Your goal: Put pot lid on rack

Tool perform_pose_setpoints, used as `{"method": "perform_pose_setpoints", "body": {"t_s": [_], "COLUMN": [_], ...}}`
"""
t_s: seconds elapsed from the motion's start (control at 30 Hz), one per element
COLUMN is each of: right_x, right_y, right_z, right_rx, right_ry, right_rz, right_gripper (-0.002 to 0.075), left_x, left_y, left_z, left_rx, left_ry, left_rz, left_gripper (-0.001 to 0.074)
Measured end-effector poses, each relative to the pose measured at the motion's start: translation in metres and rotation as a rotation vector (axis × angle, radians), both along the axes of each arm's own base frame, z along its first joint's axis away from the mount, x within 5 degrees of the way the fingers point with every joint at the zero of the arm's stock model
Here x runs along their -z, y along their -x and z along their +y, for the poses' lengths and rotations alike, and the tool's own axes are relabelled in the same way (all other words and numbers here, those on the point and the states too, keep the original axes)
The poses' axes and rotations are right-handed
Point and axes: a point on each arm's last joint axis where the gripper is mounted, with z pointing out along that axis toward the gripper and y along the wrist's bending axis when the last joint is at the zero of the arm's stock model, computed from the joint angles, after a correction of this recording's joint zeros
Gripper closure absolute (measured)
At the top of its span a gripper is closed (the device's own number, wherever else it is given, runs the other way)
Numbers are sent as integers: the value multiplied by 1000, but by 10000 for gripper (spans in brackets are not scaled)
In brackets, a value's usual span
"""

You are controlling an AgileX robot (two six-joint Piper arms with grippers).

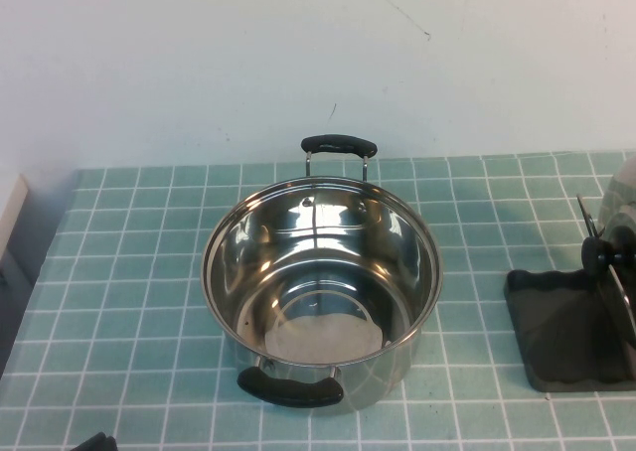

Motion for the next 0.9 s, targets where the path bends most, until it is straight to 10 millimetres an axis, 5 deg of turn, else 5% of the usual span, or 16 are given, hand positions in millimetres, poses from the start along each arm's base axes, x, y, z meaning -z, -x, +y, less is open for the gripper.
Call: {"method": "perform_pose_setpoints", "body": {"t_s": [0.23, 0.4, 0.9], "right_x": [47, 88, 103], "right_y": [-16, -17, -13], "right_z": [-19, -22, -27], "right_rx": [212, 273, 399], "right_ry": [20, -106, -240], "right_rz": [-156, -20, 154], "right_gripper": [727, 727, 727], "left_x": [0, 0, 0], "left_y": [0, 0, 0], "left_z": [0, 0, 0], "left_rx": [1, 0, 0], "left_ry": [0, 2, 2], "left_rz": [0, 2, 2], "left_gripper": [737, 737, 737]}}
